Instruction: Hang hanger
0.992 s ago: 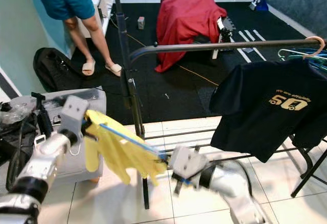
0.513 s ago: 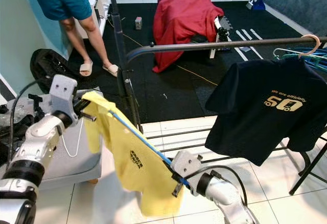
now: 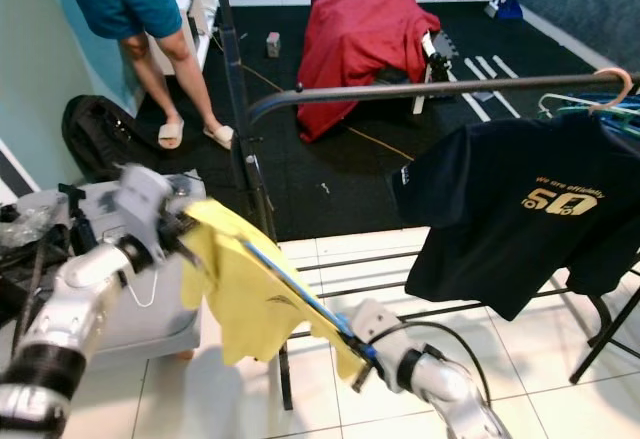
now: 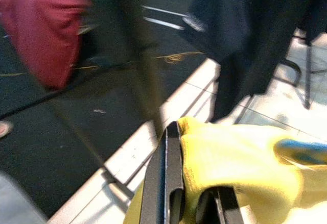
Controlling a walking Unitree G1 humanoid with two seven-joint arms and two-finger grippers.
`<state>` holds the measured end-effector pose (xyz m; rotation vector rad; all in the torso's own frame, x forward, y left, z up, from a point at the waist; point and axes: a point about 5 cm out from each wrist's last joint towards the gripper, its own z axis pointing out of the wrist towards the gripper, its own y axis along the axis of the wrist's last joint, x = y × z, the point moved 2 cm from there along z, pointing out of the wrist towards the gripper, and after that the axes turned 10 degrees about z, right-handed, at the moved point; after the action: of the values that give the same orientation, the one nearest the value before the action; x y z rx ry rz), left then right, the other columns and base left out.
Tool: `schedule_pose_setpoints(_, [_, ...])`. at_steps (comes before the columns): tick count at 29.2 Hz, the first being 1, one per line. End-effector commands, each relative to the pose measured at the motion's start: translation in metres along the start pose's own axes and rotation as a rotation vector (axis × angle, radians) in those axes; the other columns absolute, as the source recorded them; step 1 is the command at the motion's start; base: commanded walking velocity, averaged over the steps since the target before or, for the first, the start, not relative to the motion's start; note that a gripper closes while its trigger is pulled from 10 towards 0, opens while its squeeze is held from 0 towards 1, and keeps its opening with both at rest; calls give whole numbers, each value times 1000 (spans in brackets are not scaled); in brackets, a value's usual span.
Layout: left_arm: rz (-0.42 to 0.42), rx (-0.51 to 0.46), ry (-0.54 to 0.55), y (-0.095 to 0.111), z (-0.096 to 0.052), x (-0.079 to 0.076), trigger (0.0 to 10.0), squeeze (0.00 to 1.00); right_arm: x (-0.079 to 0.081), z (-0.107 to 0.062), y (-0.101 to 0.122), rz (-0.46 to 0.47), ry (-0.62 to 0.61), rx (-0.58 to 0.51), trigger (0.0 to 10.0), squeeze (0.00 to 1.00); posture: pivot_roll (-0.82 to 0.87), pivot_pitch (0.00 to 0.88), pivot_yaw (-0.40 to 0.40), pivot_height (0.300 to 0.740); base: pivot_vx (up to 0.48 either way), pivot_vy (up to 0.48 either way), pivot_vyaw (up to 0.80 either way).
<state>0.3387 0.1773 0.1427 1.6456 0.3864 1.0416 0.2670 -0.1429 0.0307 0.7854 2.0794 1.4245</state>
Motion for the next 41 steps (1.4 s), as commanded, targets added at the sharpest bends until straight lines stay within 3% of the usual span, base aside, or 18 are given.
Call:
schedule_pose_setpoints(1, [2,9,-54,-2,-1,-10,0,0,-1,3,23,-7,2,-83,10000,0,-89,105,19,740,0,0,0])
schedule_pose_setpoints(2, [-2,48,-115,-9,-1,-25,0,0,3,7,55,-34,31,-171,10000,0,-85,111,15,740,0,0,0])
schedule_pose_setpoints(3, [-2,48,-115,-9,-1,-25,0,0,3,7,55,-34,31,-171,10000,0,-85,111,15,740,0,0,0])
schedule_pose_setpoints(4, [13,81,-136,-16,-1,-34,0,0,9,8,83,-55,80,-244,10000,0,-85,113,14,740,0,0,0])
schedule_pose_setpoints(6, [13,81,-136,-16,-1,-34,0,0,9,8,83,-55,80,-244,10000,0,-85,113,14,740,0,0,0])
schedule_pose_setpoints(9, [81,154,88,-24,2,-4,0,0,28,2,105,-89,221,-295,10000,0,-86,116,10,740,0,0,0])
schedule_pose_setpoints(12, [107,171,199,-23,2,14,0,0,35,0,99,-89,269,-275,10000,0,-86,117,8,740,0,0,0])
schedule_pose_setpoints(15, [124,193,352,-16,-2,45,0,0,45,-7,70,-84,337,-156,10000,0,-86,119,7,740,0,0,0])
schedule_pose_setpoints(17, [124,193,352,-16,-2,45,0,0,45,-7,70,-84,337,-156,10000,0,-86,119,7,740,0,0,0])
schedule_pose_setpoints(18, [136,207,407,-13,-4,58,0,0,47,-12,52,-64,344,-64,10000,0,-87,120,7,740,0,0,0])
schedule_pose_setpoints(21, [144,223,451,-11,-6,70,0,0,46,-16,40,-52,316,-14,10000,0,-88,120,9,740,0,0,0])
schedule_pose_setpoints(24, [144,223,451,-11,-6,70,0,0,46,-16,40,-52,316,-14,10000,0,-88,120,9,740,0,0,0])
schedule_pose_setpoints(25, [160,239,478,-9,-8,80,0,0,38,-18,33,-27,212,-19,10000,0,-91,119,11,740,0,0,0])
schedule_pose_setpoints(27, [160,239,478,-9,-8,80,0,0,38,-18,33,-27,212,-19,10000,0,-91,119,11,740,0,0,0])
schedule_pose_setpoints(28, [175,256,494,-8,-10,87,0,0,25,-18,35,1,66,-128,10000,0,-92,124,17,740,0,0,0])
schedule_pose_setpoints(30, [175,256,494,-8,-10,87,0,0,25,-18,35,1,66,-128,10000,0,-92,124,17,740,0,0,0])
schedule_pose_setpoints(32, [196,305,512,-14,-14,92,0,0,19,-31,36,18,-43,-293,10000,0,-94,126,13,740,0,0,0])
schedule_pose_setpoints(41, [203,348,492,-24,-11,86,0,0,41,-32,27,-10,36,-310,10000,0,-95,127,13,740,0,0,0])
